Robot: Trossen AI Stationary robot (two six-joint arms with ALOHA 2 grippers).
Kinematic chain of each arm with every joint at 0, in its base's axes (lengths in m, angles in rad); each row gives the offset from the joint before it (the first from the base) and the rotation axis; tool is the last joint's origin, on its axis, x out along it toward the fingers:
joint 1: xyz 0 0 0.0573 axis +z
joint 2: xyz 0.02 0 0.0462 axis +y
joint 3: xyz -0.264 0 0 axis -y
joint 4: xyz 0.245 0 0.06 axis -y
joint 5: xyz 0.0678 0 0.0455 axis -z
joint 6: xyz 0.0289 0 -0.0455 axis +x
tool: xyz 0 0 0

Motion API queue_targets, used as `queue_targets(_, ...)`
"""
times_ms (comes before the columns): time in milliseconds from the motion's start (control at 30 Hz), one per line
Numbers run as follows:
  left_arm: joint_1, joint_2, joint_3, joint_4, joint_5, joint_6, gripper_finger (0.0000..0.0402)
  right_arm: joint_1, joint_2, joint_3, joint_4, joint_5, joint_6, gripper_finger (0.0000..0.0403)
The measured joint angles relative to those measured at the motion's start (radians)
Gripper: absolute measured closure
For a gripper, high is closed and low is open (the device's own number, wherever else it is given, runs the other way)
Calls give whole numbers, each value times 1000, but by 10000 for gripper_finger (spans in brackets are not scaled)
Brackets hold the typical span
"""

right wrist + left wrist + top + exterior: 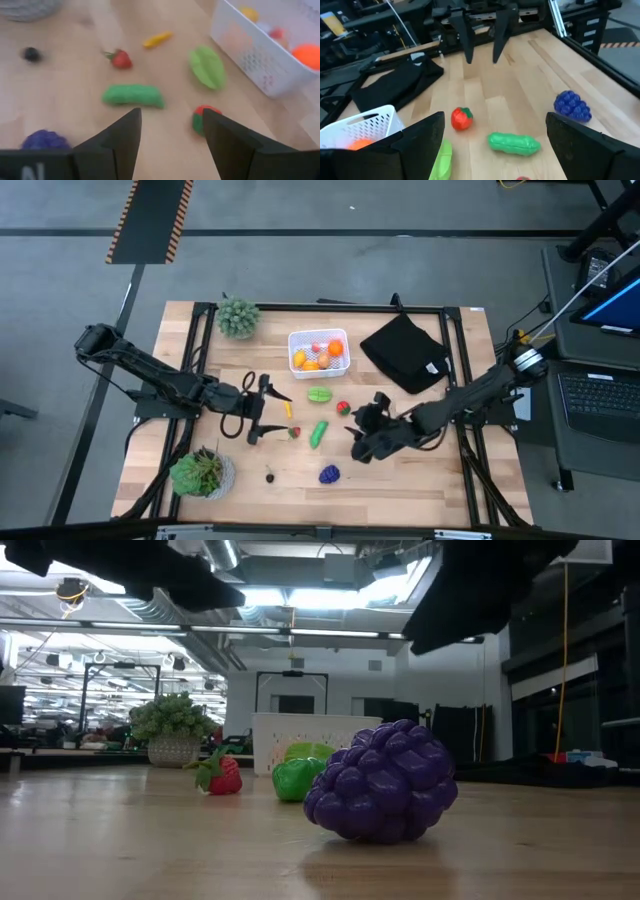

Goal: Pick and placing Produce into tupperware
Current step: Put the right strawberry into the white bin

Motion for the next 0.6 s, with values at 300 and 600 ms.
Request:
queue_targets(300, 0, 0, 0, -39, 0, 0, 62, -29, 61, 54, -64, -1, 187, 191)
queue_targets(600, 0, 0, 0, -66, 0, 0, 62, -101, 61, 53, -95, -104, 267, 191)
